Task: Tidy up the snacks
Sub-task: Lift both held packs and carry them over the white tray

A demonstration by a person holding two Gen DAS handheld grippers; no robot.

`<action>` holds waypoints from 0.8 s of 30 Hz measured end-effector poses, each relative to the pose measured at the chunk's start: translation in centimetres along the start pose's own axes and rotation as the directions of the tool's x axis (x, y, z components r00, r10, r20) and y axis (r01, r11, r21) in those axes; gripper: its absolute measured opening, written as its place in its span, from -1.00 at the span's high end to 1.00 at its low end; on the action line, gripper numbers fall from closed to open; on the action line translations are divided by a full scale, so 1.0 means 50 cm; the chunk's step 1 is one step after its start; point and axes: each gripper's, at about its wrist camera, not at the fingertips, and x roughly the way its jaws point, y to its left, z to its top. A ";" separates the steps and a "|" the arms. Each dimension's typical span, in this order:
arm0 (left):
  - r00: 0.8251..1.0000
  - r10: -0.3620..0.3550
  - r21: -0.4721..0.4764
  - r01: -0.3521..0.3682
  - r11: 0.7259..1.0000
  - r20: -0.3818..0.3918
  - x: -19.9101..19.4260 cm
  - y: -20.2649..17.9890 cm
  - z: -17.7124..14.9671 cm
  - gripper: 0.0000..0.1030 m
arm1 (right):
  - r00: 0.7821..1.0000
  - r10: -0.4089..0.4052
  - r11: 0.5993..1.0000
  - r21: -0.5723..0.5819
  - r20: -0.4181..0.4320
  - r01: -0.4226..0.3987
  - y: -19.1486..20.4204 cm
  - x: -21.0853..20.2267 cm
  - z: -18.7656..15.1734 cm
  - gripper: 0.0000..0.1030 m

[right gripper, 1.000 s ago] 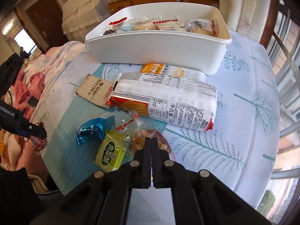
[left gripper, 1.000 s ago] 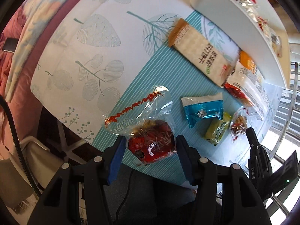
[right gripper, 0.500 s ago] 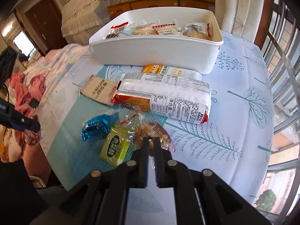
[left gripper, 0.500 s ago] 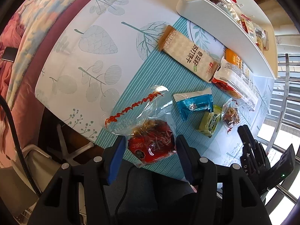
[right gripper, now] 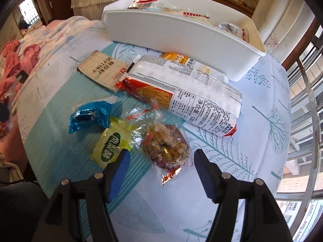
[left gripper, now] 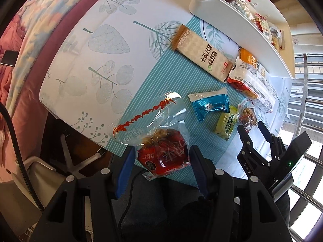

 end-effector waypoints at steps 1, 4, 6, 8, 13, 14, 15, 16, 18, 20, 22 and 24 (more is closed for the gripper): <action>1.000 -0.001 -0.003 0.001 1.000 0.003 -0.001 0.002 0.001 -0.05 | 1.000 -0.004 1.000 0.002 -0.005 0.004 -0.001 0.004 0.000 -0.30; 1.000 0.001 -0.007 -0.001 1.000 0.004 -0.004 0.007 0.005 -0.05 | 1.000 -0.002 1.000 0.015 -0.011 0.002 -0.005 0.014 0.002 -0.33; 1.000 0.001 -0.002 -0.001 1.000 0.005 -0.005 0.006 0.008 -0.05 | 1.000 0.013 1.000 0.027 -0.009 -0.013 -0.008 0.020 0.003 -0.33; 1.000 0.002 0.007 -0.002 1.000 0.010 -0.006 0.004 0.011 -0.05 | 1.000 0.022 0.999 0.035 0.003 -0.022 -0.010 0.022 0.004 -0.33; 1.000 0.007 0.036 -0.008 0.999 0.010 -0.009 -0.007 0.026 -0.05 | 0.998 0.058 0.996 0.064 0.013 -0.059 -0.013 0.025 0.004 -0.15; 1.000 0.008 0.041 -0.009 0.999 0.010 -0.009 -0.009 0.028 -0.05 | 0.998 0.060 0.995 0.074 0.019 -0.061 -0.016 0.023 0.003 -0.13; 1.000 0.009 0.051 -0.009 0.999 0.011 -0.010 -0.013 0.032 -0.05 | 0.998 0.064 0.994 0.083 0.029 -0.066 -0.020 0.020 0.003 -0.06; 1.000 0.009 0.058 -0.010 0.998 0.011 -0.010 -0.015 0.036 -0.05 | 0.997 0.065 0.993 0.092 0.038 -0.068 -0.023 0.018 0.004 0.03; 1.000 0.012 0.079 -0.013 0.997 0.008 -0.011 -0.024 0.047 -0.05 | 0.996 0.080 0.991 0.110 0.031 -0.082 -0.029 0.019 0.005 0.04; 1.000 0.007 0.097 -0.009 0.995 0.025 -0.012 -0.033 0.057 -0.05 | 0.997 0.072 0.990 0.117 0.026 -0.074 -0.028 0.018 0.003 0.04; 1.000 0.008 0.124 -0.011 0.992 0.028 -0.016 -0.044 0.068 -0.05 | 0.997 0.078 0.988 0.130 0.021 -0.080 -0.028 0.014 0.004 0.05; 0.999 0.011 0.158 -0.016 0.987 0.033 -0.024 -0.059 0.082 -0.05 | 0.996 0.080 0.987 0.141 0.029 -0.083 -0.026 0.004 0.008 0.05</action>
